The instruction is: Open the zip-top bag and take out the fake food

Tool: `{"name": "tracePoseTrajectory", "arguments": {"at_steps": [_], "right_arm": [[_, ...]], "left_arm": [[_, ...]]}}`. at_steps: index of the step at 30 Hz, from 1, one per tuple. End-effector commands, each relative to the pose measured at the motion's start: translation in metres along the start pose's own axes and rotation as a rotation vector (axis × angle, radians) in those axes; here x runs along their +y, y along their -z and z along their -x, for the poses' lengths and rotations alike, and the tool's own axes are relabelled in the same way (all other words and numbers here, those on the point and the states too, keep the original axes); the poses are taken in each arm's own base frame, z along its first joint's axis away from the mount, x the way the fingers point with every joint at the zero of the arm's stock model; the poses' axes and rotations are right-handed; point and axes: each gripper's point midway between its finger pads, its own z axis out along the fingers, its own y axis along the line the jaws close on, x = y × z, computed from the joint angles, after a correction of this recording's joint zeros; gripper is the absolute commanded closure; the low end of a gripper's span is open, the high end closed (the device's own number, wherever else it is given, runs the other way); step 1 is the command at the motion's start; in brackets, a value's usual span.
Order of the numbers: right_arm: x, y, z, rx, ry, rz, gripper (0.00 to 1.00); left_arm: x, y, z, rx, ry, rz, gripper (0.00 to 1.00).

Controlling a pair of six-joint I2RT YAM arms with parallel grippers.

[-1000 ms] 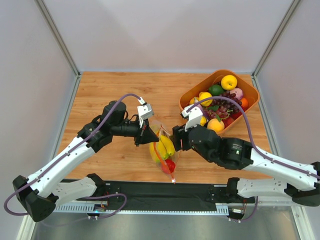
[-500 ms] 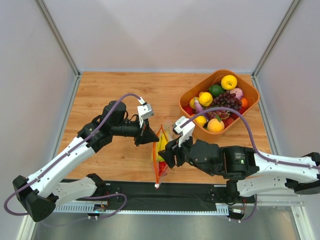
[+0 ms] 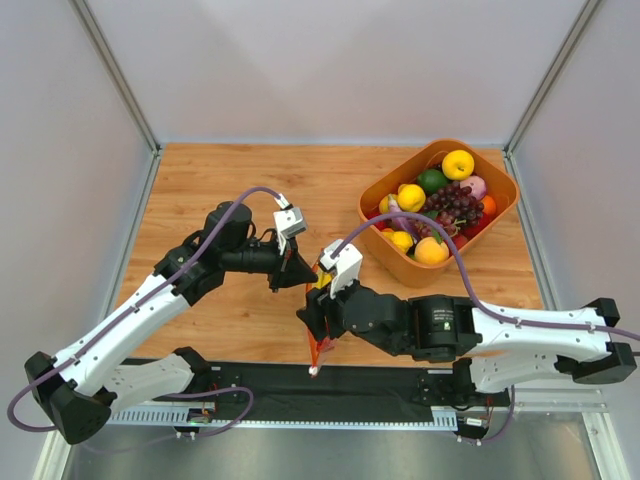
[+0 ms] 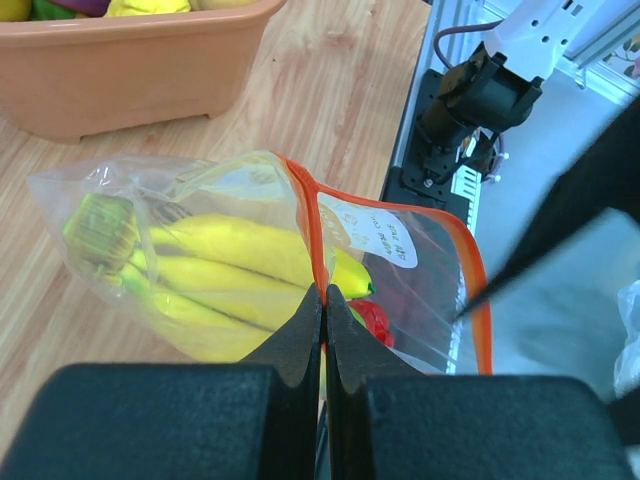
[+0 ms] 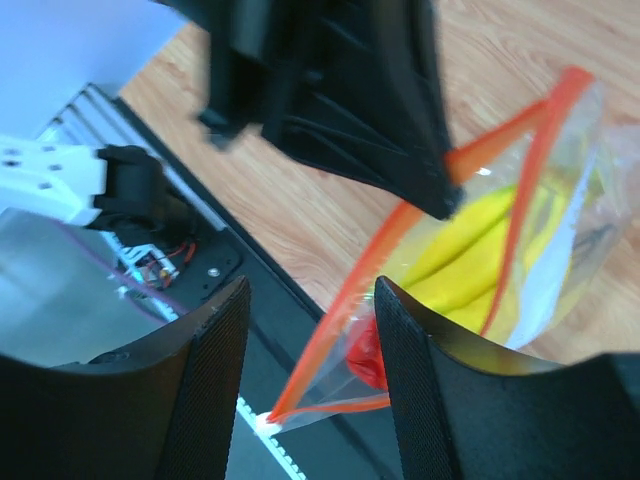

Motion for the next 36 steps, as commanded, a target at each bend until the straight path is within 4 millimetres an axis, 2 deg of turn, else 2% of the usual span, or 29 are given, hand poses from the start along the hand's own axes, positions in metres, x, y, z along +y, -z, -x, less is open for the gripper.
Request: {"name": "tracePoseTrajectory", "arguments": {"at_steps": [1, 4, 10, 13, 17, 22, 25, 26, 29, 33, 36], "right_arm": [[-0.033, -0.013, -0.022, 0.050, -0.121, -0.106, 0.46], [-0.058, -0.013, -0.042, 0.092, -0.160, -0.171, 0.46], [-0.099, -0.006, -0.061, 0.126, -0.167, -0.316, 0.46], [-0.112, -0.006, -0.071, 0.159, -0.130, -0.386, 0.46], [-0.114, -0.019, -0.083, 0.200, -0.105, -0.400, 0.45], [-0.108, -0.032, -0.080, 0.194, -0.135, -0.385, 0.44], [-0.103, -0.036, -0.078, 0.188, -0.172, -0.375, 0.38], [-0.102, -0.037, -0.081, 0.193, -0.184, -0.376, 0.34], [-0.101, -0.042, -0.094, 0.215, -0.222, -0.384, 0.30], [-0.099, -0.053, -0.112, 0.222, -0.271, -0.369, 0.29], [-0.101, -0.058, -0.118, 0.211, -0.300, -0.375, 0.29]], "left_arm": [[-0.007, 0.005, 0.016, -0.055, -0.031, -0.017, 1.00], [-0.007, 0.005, 0.015, -0.055, -0.033, -0.020, 1.00], [-0.012, 0.006, 0.017, -0.059, -0.041, -0.040, 1.00], [-0.014, 0.006, 0.017, -0.060, -0.045, -0.057, 1.00], [-0.019, 0.004, 0.015, -0.056, -0.041, -0.095, 1.00], [-0.019, 0.003, 0.015, -0.054, -0.044, -0.096, 1.00], [-0.019, 0.004, 0.015, -0.057, -0.046, -0.096, 1.00], [-0.020, 0.004, 0.016, -0.059, -0.046, -0.098, 1.00], [-0.023, 0.006, 0.017, -0.064, -0.053, -0.106, 1.00], [-0.027, 0.006, 0.017, -0.068, -0.067, -0.117, 1.00], [-0.031, 0.005, 0.016, -0.065, -0.073, -0.138, 1.00]]}}
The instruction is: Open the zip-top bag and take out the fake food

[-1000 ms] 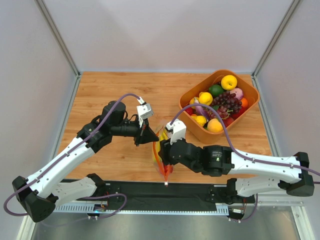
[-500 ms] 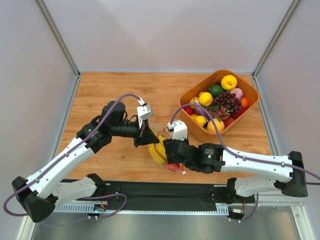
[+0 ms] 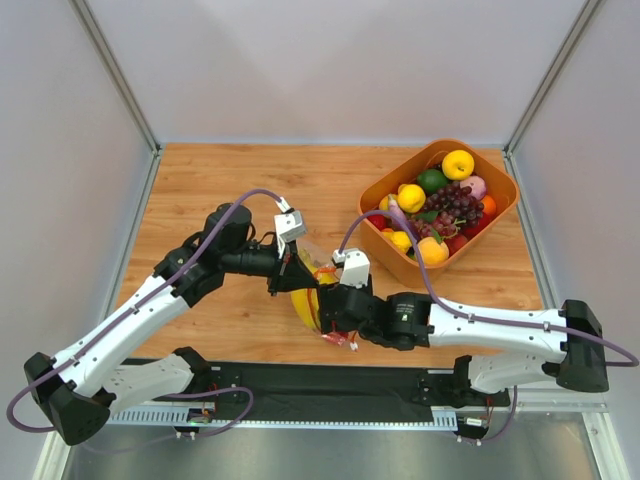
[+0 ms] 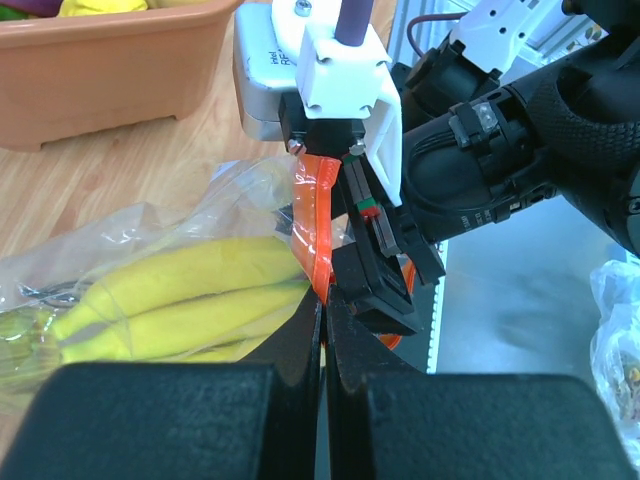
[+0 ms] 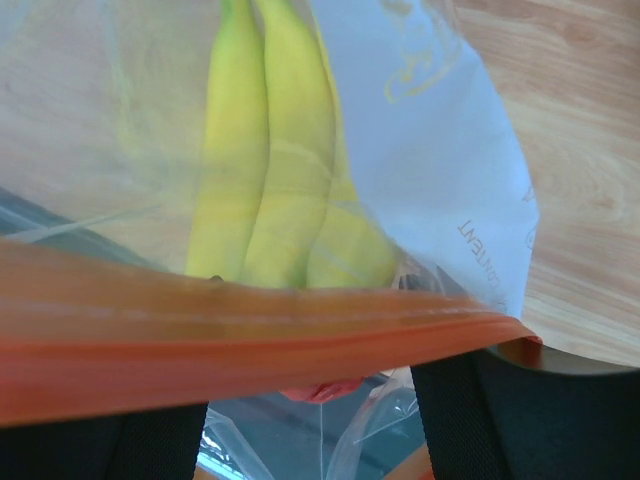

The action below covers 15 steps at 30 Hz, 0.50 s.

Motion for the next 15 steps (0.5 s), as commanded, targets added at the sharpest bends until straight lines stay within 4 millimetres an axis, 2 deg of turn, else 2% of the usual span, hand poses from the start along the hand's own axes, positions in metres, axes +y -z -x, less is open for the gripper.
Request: {"name": "tracePoseTrajectory", "arguments": {"at_steps": [1, 7, 10, 15], "right_arm": [[0.007, -0.012, -0.001, -0.020, -0.095, 0.012, 0.29], [-0.007, -0.022, 0.005, -0.105, -0.143, -0.043, 0.32], [-0.004, -0.027, 0.012, -0.152, -0.187, -0.027, 0.38], [-0.006, -0.031, 0.024, -0.218, -0.260, -0.034, 0.41]], "left_arm": [[-0.019, 0.003, 0.017, -0.062, -0.075, -0.075, 1.00], [-0.033, 0.002, 0.015, -0.054, -0.085, -0.151, 1.00], [-0.040, 0.000, 0.013, -0.046, -0.082, -0.194, 1.00], [-0.050, -0.003, 0.009, -0.029, -0.095, -0.251, 1.00]]}}
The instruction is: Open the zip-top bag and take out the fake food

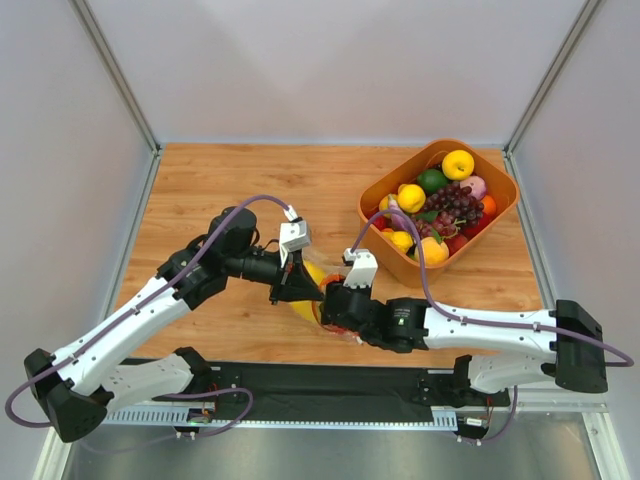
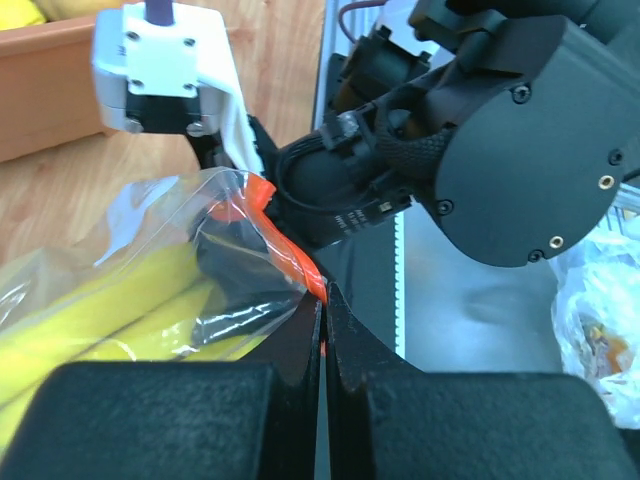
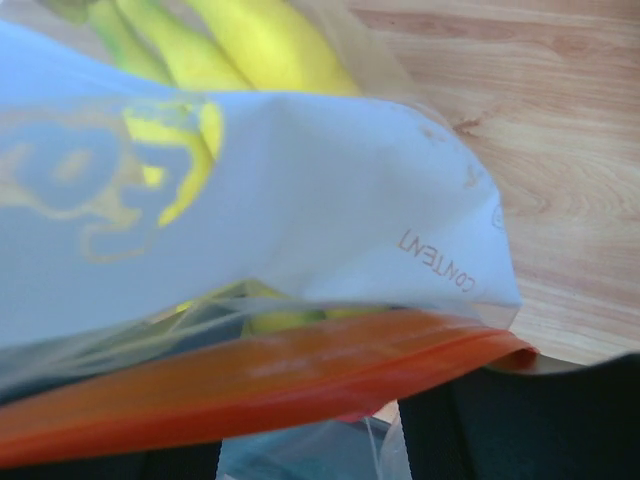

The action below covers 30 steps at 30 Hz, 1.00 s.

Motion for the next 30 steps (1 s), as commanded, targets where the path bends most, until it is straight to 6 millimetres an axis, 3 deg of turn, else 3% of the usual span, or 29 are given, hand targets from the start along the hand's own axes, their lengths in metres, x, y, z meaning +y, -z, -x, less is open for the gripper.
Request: {"name": "tracePoseTrajectory", "arguments": {"at_steps": [1, 8, 12, 13, 16, 20, 21, 22, 25, 28, 30], "right_arm": [[0.005, -0.007, 0.024, -0.122, -0.120, -0.007, 0.41], [0.020, -0.005, 0.049, -0.237, -0.171, 0.065, 0.42], [0.029, -0.003, 0.053, -0.241, -0.161, 0.111, 0.65], [0.032, -0.002, 0.055, -0.240, -0.158, 0.116, 0.78], [0.029, 0.001, 0.056, -0.224, -0.131, 0.091, 0.96], [0.015, 0.006, 0.057, -0.226, -0.103, 0.050, 1.00], [0.013, 0.011, 0.062, -0.239, -0.114, 0.055, 1.00], [0.010, 0.013, 0.063, -0.245, -0.116, 0.054, 1.00], [-0.005, 0.017, 0.067, -0.253, -0.141, 0.051, 1.00], [-0.019, 0.021, 0.069, -0.255, -0.171, 0.057, 1.00], [-0.030, 0.024, 0.073, -0.263, -0.189, 0.054, 1.00]], "left_arm": [[-0.026, 0.000, 0.013, -0.041, -0.080, -0.136, 1.00], [-0.034, -0.003, 0.010, -0.032, -0.081, -0.184, 1.00], [-0.031, -0.004, 0.009, -0.023, -0.077, -0.173, 1.00], [-0.028, -0.005, 0.009, -0.023, -0.077, -0.153, 1.00], [-0.019, -0.006, 0.007, -0.014, -0.076, -0.102, 1.00], [0.000, -0.003, 0.008, -0.009, -0.097, 0.020, 1.00], [0.003, 0.000, 0.008, -0.008, -0.101, 0.049, 0.96], [0.012, 0.003, 0.009, -0.008, -0.115, 0.106, 0.74], [0.023, 0.012, 0.011, -0.020, -0.153, 0.207, 0.43], [0.037, 0.024, 0.013, -0.030, -0.177, 0.321, 0.28], [0.047, 0.031, 0.013, -0.031, -0.178, 0.395, 0.23]]}}
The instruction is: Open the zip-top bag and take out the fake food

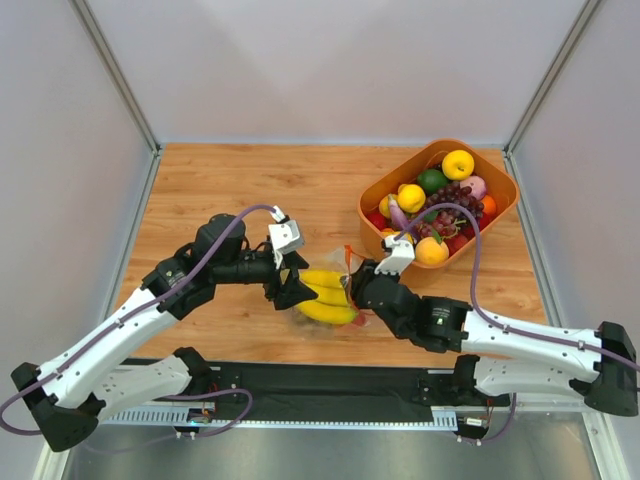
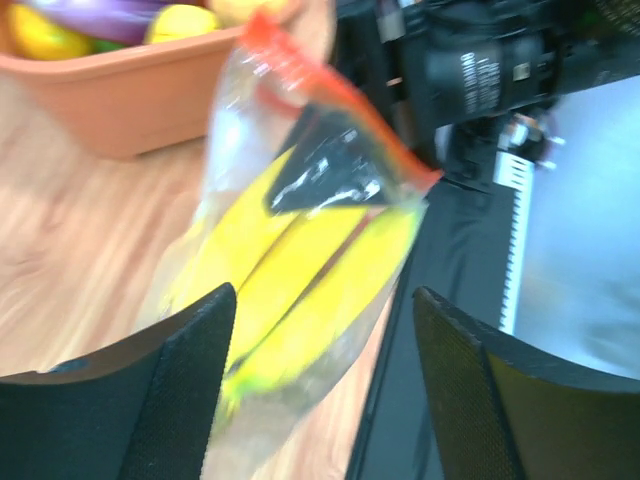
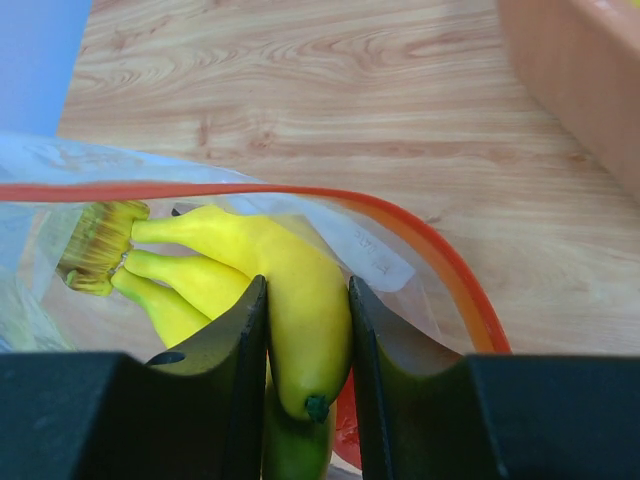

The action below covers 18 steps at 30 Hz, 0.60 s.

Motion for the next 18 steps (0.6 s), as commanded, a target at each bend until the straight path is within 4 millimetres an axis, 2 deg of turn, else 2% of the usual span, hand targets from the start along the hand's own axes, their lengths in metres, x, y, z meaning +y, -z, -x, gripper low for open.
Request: {"name": "tracePoseTrajectory", "arguments": {"at_steps": [1, 4, 5, 6, 7, 12, 14, 18], "right_arm": [[-0.015, 0.003, 0.012, -0.033, -0.038, -0.012, 1.00], [-0.024, 0.009, 0.019, -0.040, -0.037, -0.019, 1.00], [-0.026, 0.010, 0.020, -0.041, -0.032, -0.022, 1.00], [-0.029, 0.012, 0.020, -0.043, -0.028, -0.025, 1.00], [-0.031, 0.014, 0.022, -0.045, -0.028, -0.022, 1.00], [-0.038, 0.020, 0.025, -0.053, -0.028, -0.023, 1.00], [-0.041, 0.022, 0.027, -0.055, -0.036, -0.021, 1.00], [-0.043, 0.022, 0.026, -0.053, -0.042, -0.014, 1.00]], "left_arm": [[0.028, 0.012, 0.008, -0.019, -0.057, 0.178, 0.20], [0.038, 0.014, 0.007, -0.017, -0.051, 0.234, 0.17], [0.040, 0.014, 0.007, -0.018, -0.051, 0.246, 0.13], [0.046, 0.016, 0.006, -0.014, -0.048, 0.279, 0.03], [0.050, 0.016, 0.003, 0.000, -0.042, 0.296, 0.01], [0.074, 0.016, -0.007, 0.041, 0.039, 0.363, 0.01], [0.084, 0.013, -0.011, 0.046, 0.134, 0.349, 0.01], [0.087, 0.005, -0.015, 0.051, 0.229, 0.272, 0.01]]}}
